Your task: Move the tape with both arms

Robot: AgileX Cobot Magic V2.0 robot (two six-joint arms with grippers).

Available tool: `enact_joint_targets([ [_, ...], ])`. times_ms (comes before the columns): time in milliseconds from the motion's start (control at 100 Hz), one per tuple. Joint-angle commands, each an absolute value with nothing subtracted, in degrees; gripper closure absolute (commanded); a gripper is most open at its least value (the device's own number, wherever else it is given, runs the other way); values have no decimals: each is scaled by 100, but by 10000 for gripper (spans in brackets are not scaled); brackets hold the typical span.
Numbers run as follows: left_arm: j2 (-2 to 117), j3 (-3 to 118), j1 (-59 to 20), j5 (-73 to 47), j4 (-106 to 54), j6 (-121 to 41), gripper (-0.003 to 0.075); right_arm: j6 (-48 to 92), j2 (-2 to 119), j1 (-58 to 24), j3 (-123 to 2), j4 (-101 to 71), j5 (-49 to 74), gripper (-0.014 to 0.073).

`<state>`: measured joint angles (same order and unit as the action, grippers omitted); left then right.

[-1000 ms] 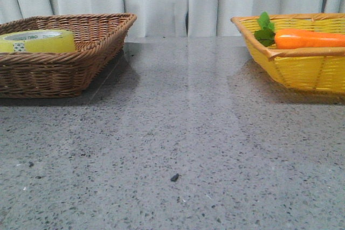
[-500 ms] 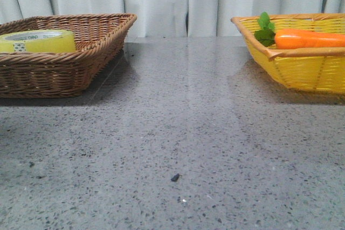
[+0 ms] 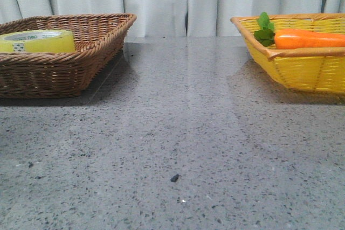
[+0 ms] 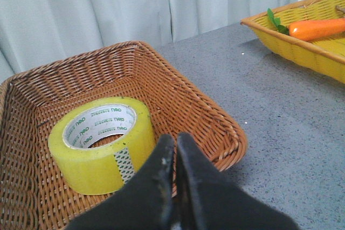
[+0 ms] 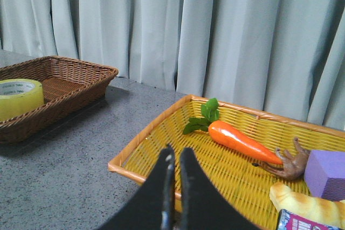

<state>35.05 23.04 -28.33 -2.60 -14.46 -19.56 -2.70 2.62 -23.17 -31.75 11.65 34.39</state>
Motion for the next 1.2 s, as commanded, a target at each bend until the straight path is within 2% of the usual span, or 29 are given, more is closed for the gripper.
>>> enact_joint_targets([
  [0, 3500, 2450, -2851, 198, -1509, -1897, 741, -257, 335, -2315, -3283, 1302, 2958, 650],
  [460, 3352, 2439, -2828, 152, -1471, -1897, 741, -257, 335, -2315, -3283, 1302, 2958, 650],
  [640, 2474, 2439, -2628, -33, -1308, -1951, 741, -257, 335, -2315, -3283, 1302, 2958, 650],
  [810, 1430, 2341, -1931, -230, -637, -2075, 741, -257, 335, -2315, -3283, 1302, 2958, 650],
  [980, 1093, 1602, -1266, -74, -882, -2075, 741, -257, 335, -2315, -3283, 1302, 2958, 650],
  [1190, 728, 221, -1189, 1016, -1080, -2075, 741, -257, 335, -2315, -3283, 1302, 2958, 650],
])
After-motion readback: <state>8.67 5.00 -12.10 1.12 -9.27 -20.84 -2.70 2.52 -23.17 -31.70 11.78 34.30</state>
